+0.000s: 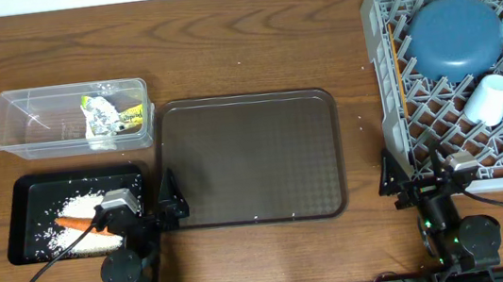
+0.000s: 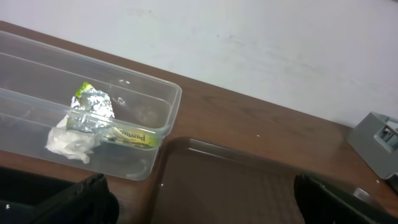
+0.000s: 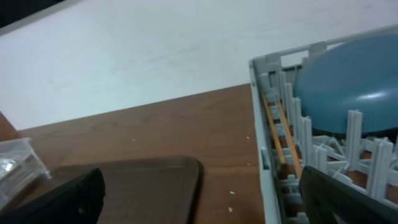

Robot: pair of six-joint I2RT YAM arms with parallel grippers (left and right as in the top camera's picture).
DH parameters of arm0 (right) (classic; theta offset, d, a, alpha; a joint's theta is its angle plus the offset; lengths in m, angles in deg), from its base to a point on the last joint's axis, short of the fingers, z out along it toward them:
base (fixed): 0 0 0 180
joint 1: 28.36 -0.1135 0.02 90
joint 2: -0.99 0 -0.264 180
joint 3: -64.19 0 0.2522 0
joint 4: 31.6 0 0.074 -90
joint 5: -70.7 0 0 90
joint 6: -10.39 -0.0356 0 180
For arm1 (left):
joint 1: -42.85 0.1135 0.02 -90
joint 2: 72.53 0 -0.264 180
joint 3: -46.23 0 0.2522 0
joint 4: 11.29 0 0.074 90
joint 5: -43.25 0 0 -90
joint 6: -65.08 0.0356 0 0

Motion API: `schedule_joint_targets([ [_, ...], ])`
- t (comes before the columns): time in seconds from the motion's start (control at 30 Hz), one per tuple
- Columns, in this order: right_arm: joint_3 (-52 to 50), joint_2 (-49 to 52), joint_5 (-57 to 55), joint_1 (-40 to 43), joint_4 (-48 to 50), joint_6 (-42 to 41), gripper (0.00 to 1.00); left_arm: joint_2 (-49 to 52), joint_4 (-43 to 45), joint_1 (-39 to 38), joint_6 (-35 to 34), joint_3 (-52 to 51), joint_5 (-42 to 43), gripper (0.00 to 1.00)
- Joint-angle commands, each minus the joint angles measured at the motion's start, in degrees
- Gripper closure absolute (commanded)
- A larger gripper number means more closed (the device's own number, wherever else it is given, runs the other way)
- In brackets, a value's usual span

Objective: Sort waste into correct bins and load items into the dishwasher rack

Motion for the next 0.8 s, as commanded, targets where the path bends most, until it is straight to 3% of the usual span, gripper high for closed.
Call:
schedule_joint_targets([
  [0.0, -0.2, -0.5, -1.4, 1.4, 0.2, 6.1, 0.01, -0.3, -2.2, -0.2, 0.5, -0.9, -0.9, 0.02],
  [0.27, -0.1, -0.5, -2.3, 1.7, -2.7, 19.6, 0.01, -0.3, -2.2, -0.2, 0.5, -0.9, -0.9, 0.02],
  [0.77, -0.1, -0.5, -2.7, 1.7, -2.7, 19.7, 0.01, -0.3, -2.2, -0.2, 0.5, -0.9, -0.9, 0.02],
])
